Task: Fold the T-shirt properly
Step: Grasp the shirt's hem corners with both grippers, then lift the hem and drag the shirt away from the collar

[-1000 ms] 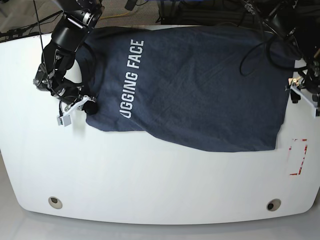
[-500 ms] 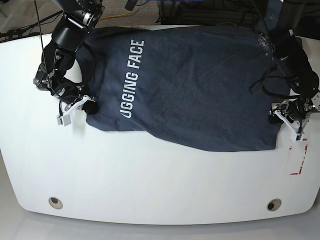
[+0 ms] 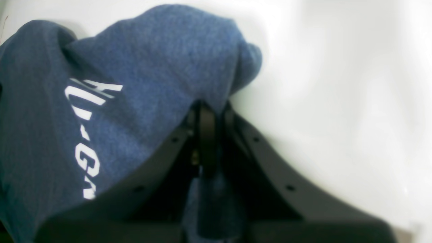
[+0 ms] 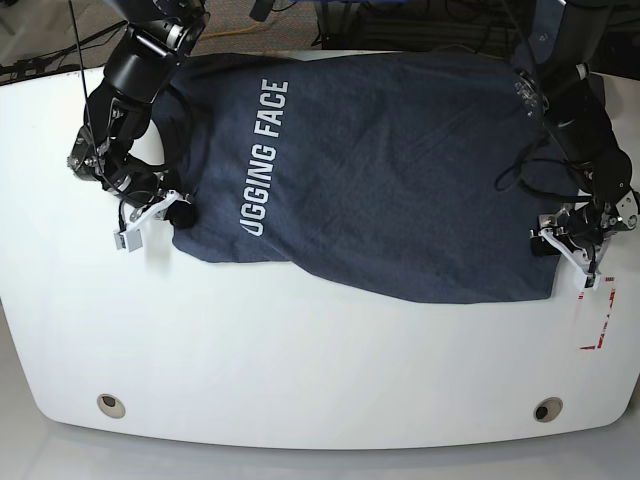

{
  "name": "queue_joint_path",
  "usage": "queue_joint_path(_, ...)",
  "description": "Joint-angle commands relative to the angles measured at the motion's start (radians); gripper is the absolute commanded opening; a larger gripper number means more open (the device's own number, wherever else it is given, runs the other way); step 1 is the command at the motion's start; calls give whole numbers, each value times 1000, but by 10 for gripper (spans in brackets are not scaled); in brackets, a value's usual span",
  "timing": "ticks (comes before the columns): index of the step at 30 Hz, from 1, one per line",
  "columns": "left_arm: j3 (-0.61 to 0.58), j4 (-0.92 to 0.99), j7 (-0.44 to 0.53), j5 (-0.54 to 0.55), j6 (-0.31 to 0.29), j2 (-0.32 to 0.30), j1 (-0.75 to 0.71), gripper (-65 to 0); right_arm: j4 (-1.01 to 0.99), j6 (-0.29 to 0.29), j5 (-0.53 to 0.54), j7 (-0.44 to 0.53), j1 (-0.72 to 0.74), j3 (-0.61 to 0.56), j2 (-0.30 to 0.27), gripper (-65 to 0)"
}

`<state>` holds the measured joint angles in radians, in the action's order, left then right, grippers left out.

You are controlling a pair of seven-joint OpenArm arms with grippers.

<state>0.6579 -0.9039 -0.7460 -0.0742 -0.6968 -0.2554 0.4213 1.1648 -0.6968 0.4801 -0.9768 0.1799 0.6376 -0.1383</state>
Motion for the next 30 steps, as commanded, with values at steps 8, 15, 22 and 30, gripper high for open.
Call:
queue_joint_path(8,1,-16,-14,-2,-1,28,-8,-649,16,-1,9,-4,13,1,-10,-650)
queue_joint_path(15,4,-16,-16,-2,-1,28,-8,-649,50,-1,-1,-4,13,1,-11,-650)
queue_joint_path(22,4,-16,-16,-2,-1,28,-8,-650,85,-1,-2,0,2,1,-10,-650)
queue_joint_path(30,4,-28,-16,-2,-1,28,-2,-650,85,-1,-2,8,13,-2,-17,-650)
